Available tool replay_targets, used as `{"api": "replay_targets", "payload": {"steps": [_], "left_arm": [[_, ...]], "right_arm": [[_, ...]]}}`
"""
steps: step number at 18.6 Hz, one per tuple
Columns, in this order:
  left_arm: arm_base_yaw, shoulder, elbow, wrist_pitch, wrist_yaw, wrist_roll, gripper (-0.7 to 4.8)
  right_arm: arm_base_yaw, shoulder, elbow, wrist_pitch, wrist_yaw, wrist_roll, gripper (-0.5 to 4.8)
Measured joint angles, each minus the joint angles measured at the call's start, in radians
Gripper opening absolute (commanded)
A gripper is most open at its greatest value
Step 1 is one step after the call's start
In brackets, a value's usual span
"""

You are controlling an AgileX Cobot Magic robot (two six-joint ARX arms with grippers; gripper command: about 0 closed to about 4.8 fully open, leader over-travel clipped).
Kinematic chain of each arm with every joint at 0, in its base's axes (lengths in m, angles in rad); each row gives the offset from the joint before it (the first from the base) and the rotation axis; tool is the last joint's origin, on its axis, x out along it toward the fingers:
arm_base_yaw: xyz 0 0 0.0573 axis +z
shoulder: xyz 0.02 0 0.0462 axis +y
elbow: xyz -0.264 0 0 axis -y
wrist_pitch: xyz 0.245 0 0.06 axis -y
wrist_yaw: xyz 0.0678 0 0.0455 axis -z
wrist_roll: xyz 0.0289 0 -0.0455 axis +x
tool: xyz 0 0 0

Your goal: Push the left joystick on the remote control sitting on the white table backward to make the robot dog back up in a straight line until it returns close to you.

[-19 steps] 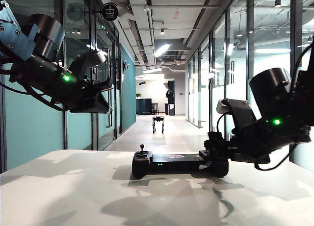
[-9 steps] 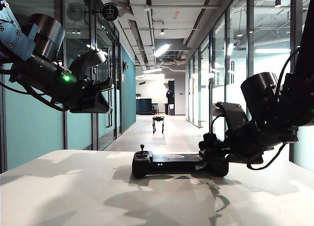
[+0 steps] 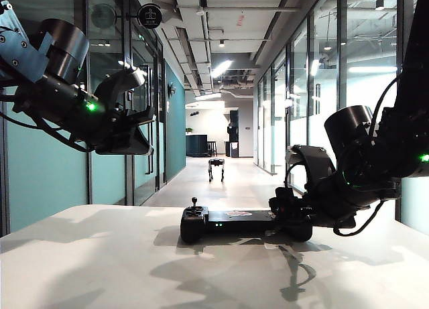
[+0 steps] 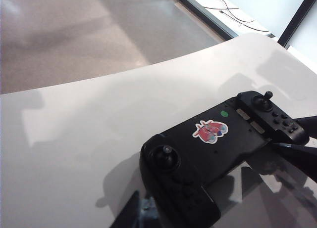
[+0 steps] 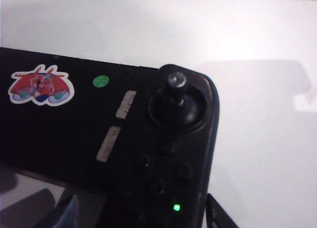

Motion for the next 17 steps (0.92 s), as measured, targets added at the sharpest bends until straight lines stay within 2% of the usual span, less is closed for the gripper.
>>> {"api": "replay_targets", "payload": {"steps": [1, 12, 13, 17], "left_arm": [[0.000, 0.000, 0.000, 0.000, 0.000, 0.000, -0.05], [0.000, 0.000, 0.000, 0.000, 0.000, 0.000, -0.05], [0.000, 0.000, 0.000, 0.000, 0.000, 0.000, -0.05], [0.000, 0.000, 0.000, 0.000, 0.000, 0.000, -0.05]], "right_arm": [[0.000, 0.000, 0.000, 0.000, 0.000, 0.000, 3.04], [-0.001, 0.025, 0.026, -0.006, -0.001, 0.000, 3.02], [-0.001, 0.025, 0.026, -0.006, -0.001, 0.000, 2.49], [-0.003, 0.025, 0.031, -0.006, -0.002, 0.002, 2.28]]}}
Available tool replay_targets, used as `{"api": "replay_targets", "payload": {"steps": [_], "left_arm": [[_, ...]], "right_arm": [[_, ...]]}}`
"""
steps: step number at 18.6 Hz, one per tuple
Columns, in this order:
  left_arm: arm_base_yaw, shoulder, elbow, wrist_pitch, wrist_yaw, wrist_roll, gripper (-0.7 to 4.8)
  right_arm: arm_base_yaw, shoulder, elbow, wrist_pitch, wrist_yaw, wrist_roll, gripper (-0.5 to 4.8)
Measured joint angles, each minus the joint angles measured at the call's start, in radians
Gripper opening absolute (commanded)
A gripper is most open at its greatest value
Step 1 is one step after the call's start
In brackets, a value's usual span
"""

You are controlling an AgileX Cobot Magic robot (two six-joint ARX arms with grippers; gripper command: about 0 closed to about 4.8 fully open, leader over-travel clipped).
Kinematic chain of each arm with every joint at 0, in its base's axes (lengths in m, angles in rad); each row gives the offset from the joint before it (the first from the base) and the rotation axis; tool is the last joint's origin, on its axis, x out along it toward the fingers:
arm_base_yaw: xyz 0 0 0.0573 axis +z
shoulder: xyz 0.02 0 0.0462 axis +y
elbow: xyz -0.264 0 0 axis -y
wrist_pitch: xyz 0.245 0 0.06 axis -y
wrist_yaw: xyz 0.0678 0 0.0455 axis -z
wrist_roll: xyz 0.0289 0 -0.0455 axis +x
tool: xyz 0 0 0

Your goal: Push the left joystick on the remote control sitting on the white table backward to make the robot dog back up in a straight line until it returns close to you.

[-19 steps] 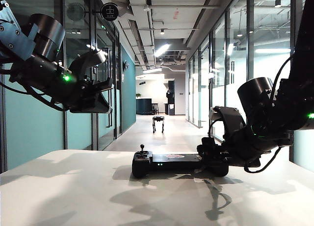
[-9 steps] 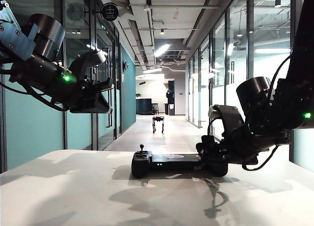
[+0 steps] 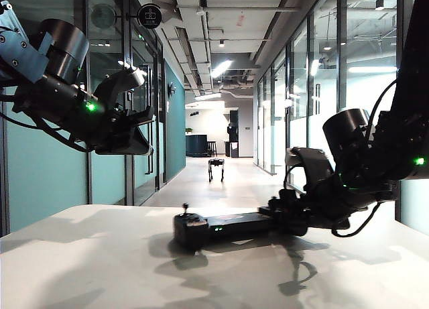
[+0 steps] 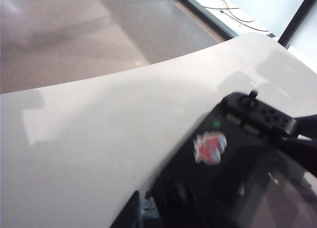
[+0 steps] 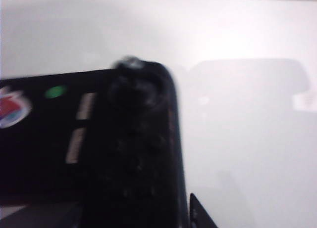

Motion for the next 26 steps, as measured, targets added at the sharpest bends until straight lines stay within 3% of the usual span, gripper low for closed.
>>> {"api": "replay_targets", "payload": {"steps": [9, 18, 22, 26], "left_arm": [[0.000, 0.000, 0.000, 0.000, 0.000, 0.000, -0.05], [0.000, 0.030, 0.007, 0.014, 0.021, 0.000, -0.06], [0.000, 0.074, 0.013, 0.030, 0.022, 0.000, -0.06], [0.000, 0.156, 0.119, 0.027, 0.071, 0.000, -0.06]], "right_arm": [[0.005, 0.000, 0.000, -0.001, 0.005, -0.015, 2.09], [0.055, 0.000, 0.000, -0.001, 0.245, 0.024, 2.09], [0.073, 0.000, 0.000, -0.002, 0.283, 0.029, 2.07], [0.079, 0.000, 0.000, -0.002, 0.322, 0.029, 2.07]]}}
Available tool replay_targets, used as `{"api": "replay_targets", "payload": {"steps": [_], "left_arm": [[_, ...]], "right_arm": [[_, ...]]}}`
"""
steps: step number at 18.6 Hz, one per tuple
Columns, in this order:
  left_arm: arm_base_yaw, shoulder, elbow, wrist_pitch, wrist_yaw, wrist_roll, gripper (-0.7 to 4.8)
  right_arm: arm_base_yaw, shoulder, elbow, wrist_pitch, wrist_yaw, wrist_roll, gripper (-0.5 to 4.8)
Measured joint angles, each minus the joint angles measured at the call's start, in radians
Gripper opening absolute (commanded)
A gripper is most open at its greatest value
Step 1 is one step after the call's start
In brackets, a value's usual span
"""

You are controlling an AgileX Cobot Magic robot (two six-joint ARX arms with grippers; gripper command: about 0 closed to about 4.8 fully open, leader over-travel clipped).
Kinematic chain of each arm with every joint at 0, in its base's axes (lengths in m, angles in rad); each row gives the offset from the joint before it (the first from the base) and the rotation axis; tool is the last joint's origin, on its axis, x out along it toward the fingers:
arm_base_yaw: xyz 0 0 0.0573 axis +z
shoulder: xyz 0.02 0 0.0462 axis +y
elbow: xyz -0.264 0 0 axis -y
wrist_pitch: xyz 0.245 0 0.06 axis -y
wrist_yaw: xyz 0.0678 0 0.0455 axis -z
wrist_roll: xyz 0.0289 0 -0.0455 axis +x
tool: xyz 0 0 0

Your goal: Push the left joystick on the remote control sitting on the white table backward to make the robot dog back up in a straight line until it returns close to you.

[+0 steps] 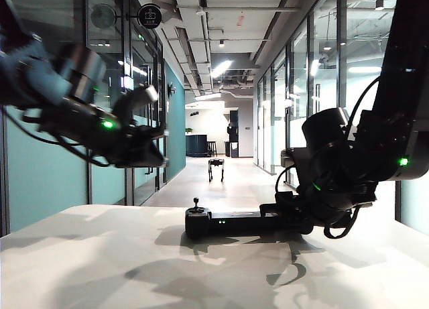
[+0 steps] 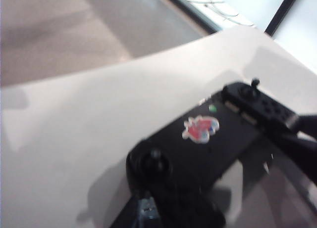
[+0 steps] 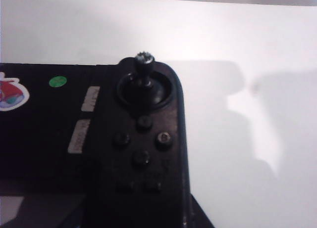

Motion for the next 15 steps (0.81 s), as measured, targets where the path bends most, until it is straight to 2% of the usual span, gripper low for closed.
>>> {"api": "replay_targets", "payload": {"steps": [7, 15], "left_arm": [[0.000, 0.205, 0.268, -0.095, 0.099, 0.001, -0.06], [0.001, 0.377, 0.481, -0.190, 0.161, 0.061, -0.06]], "right_arm": [[0.003, 0.000, 0.000, 0.002, 0.045, 0.003, 2.07], [0.006, 0.000, 0.000, 0.019, 0.069, 0.001, 2.07]]}}
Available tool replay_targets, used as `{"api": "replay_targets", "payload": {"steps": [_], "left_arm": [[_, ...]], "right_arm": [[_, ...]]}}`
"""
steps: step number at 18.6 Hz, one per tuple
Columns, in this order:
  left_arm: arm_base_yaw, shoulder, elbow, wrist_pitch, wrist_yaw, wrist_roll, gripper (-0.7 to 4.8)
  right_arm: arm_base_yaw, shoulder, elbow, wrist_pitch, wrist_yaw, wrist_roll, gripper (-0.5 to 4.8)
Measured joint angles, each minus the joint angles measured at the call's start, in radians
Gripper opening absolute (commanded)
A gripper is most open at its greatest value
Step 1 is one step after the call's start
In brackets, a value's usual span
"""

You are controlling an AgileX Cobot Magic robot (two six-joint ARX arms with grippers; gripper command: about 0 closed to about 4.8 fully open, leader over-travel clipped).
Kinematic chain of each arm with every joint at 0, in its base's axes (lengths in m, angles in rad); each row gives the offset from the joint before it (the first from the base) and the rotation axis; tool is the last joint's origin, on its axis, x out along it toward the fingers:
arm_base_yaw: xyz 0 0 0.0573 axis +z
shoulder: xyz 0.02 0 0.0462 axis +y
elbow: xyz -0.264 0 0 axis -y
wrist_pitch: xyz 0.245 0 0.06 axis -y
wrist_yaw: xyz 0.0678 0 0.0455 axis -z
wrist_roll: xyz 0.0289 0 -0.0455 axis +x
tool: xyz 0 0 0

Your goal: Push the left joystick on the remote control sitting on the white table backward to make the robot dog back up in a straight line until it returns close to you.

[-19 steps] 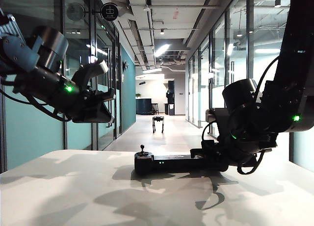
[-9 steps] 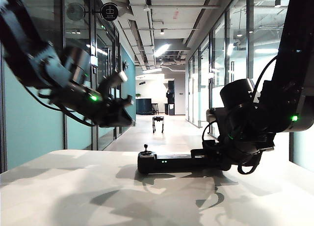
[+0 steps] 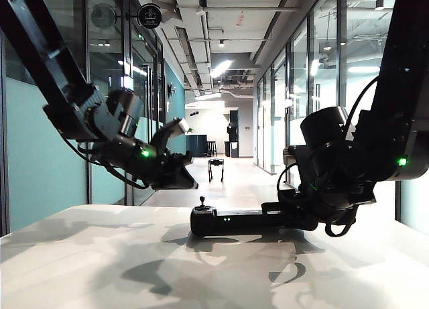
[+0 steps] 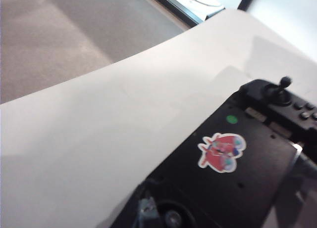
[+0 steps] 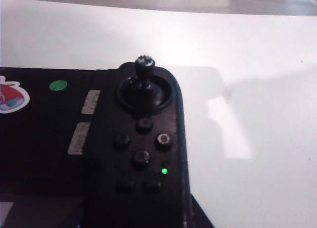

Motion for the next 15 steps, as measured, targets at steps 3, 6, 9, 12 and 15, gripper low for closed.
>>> {"api": "replay_targets", "payload": {"steps": [3, 6, 9, 12, 15], "left_arm": [[0.009, 0.044, 0.050, -0.021, 0.035, 0.015, -0.06], [0.012, 0.076, 0.090, -0.028, 0.043, 0.032, -0.06], [0.011, 0.101, 0.124, -0.035, 0.077, 0.037, -0.06], [0.011, 0.110, 0.154, -0.051, 0.082, 0.055, -0.06], [0.011, 0.135, 0.199, -0.085, 0.118, 0.079, -0.06]], "right_arm": [[0.000, 0.000, 0.000, 0.000, 0.000, 0.000, 2.07], [0.001, 0.000, -0.001, 0.000, 0.001, 0.001, 2.07], [0.001, 0.000, -0.001, 0.000, 0.006, 0.005, 2.07], [0.005, 0.000, -0.002, 0.000, 0.017, 0.012, 2.06], [0.006, 0.000, -0.002, 0.000, 0.023, 0.017, 2.06]]}}
